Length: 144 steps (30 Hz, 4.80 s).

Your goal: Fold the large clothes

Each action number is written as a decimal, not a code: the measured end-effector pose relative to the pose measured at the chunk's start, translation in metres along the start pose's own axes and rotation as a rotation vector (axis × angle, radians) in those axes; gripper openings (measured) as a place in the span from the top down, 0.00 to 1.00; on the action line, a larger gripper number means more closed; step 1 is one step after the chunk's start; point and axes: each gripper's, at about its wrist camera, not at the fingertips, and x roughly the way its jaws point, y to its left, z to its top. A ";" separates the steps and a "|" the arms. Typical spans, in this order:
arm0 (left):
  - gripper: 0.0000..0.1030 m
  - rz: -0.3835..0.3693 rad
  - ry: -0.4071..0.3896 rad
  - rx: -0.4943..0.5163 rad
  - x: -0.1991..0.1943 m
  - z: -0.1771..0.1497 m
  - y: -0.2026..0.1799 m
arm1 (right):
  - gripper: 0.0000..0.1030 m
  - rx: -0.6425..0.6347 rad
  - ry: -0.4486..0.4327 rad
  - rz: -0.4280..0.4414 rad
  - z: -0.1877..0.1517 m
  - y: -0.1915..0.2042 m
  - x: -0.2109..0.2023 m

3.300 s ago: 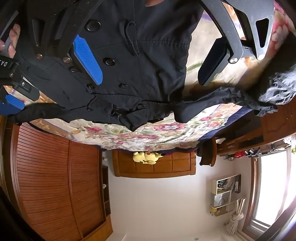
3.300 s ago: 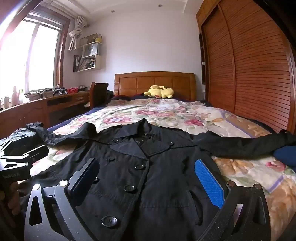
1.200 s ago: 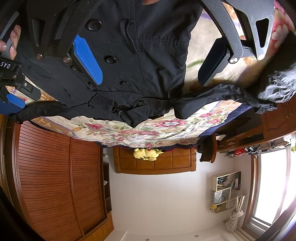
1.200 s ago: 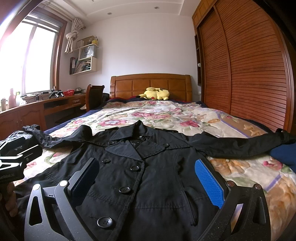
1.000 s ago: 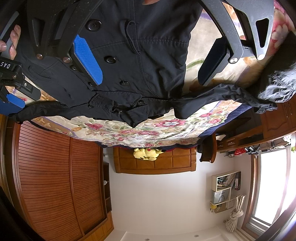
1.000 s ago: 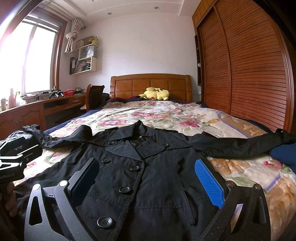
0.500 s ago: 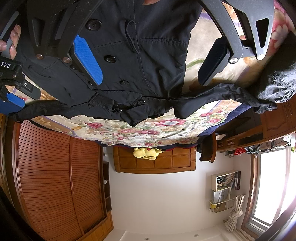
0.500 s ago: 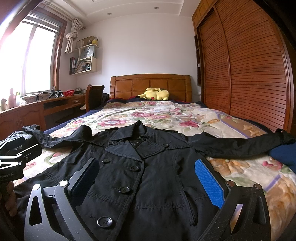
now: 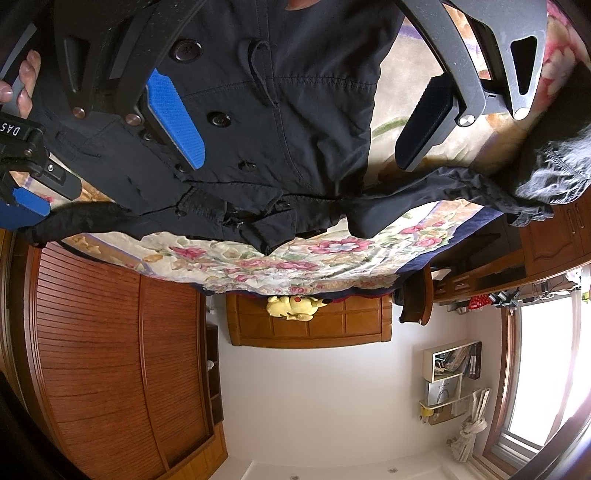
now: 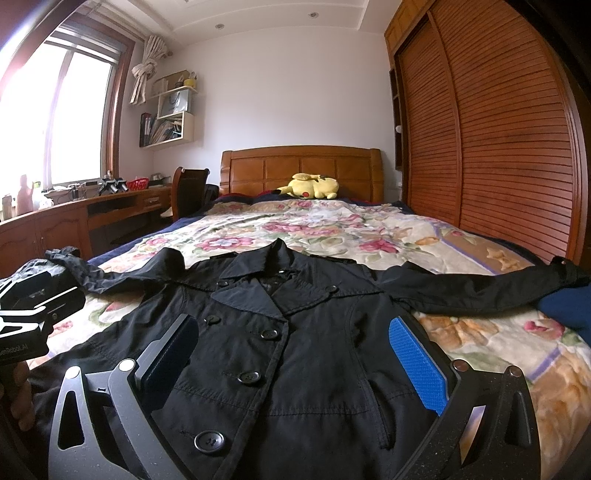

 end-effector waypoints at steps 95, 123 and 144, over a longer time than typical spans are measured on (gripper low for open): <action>0.97 0.260 0.547 -0.232 0.226 0.005 0.248 | 0.00 -0.189 0.265 0.327 0.034 0.057 0.121; 0.93 -0.092 0.328 0.079 0.105 0.070 0.036 | 0.00 -0.145 0.224 0.234 0.040 0.011 0.098; 0.27 0.010 0.384 0.025 0.080 0.012 0.116 | 0.00 -0.196 0.232 0.223 0.036 0.009 0.090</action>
